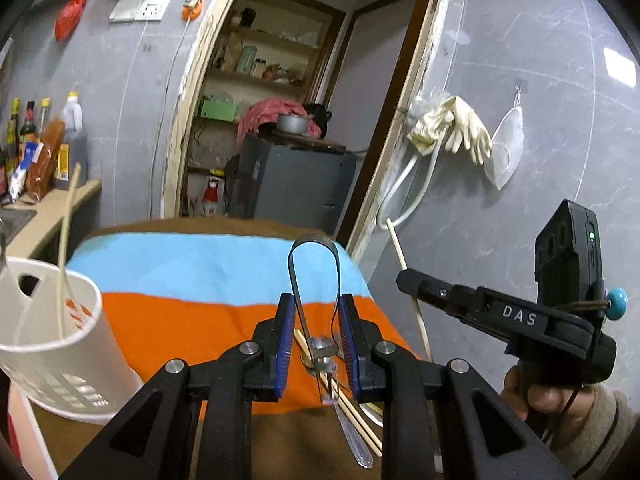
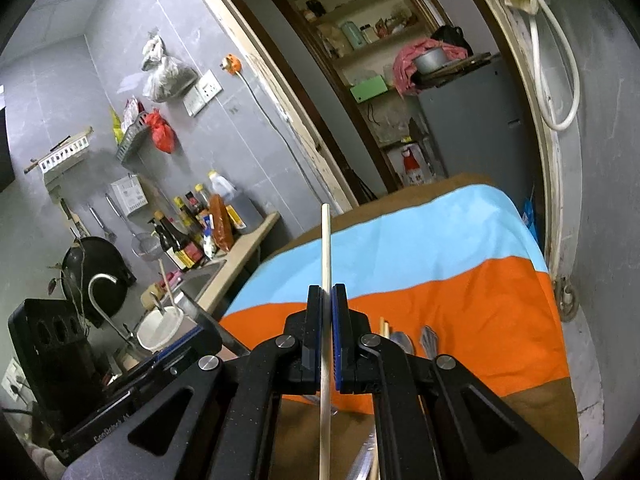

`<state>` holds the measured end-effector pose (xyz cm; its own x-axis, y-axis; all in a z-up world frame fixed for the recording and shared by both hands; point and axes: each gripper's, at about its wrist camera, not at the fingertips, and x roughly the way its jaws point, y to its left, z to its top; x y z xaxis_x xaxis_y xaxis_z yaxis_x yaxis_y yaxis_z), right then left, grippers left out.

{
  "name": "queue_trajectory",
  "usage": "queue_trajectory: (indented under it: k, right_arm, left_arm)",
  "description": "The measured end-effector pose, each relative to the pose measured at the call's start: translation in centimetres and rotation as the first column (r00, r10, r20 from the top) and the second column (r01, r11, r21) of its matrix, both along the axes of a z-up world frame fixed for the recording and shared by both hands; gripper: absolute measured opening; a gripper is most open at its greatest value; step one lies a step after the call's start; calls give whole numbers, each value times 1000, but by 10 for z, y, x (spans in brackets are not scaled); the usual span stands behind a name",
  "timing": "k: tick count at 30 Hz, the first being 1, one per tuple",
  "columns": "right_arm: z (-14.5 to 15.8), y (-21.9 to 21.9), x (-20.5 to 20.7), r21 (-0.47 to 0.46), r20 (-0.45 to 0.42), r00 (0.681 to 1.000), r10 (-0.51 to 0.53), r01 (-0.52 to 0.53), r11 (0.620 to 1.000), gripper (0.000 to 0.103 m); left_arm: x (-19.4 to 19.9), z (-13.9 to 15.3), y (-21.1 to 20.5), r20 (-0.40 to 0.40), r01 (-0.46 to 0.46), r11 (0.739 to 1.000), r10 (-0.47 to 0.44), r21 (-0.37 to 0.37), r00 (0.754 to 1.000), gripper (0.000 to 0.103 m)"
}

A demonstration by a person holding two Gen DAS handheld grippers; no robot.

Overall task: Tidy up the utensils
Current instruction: 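Grasp another chopstick with the right tool while the left tool grasps the wire tong, then carry the chopstick and wire tong over the white caddy with both tools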

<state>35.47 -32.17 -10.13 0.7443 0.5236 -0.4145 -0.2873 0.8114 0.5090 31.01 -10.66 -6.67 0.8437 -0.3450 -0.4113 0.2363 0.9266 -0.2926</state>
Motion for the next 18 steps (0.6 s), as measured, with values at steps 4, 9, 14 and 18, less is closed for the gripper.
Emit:
queue_trajectory:
  k: [4, 9, 14, 18]
  right_arm:
    - [10, 7, -5, 4, 16, 1000, -6, 6, 1000, 4]
    - [31, 20, -11, 13, 67, 998, -1, 1, 1000, 4]
    - [57, 43, -13, 19, 161, 987, 10, -14, 1000, 4]
    - [81, 74, -12, 4, 262, 965, 34, -37, 999, 4]
  left_arm:
    - [-6, 12, 9, 12, -3, 1000, 3, -1, 1000, 21]
    - [-14, 31, 26, 24, -18, 1000, 19, -16, 1000, 21]
    - [-22, 51, 51, 53, -53, 999, 53, -4, 997, 21]
    - [-29, 69, 77, 69, -93, 996, 92, 0, 993, 21]
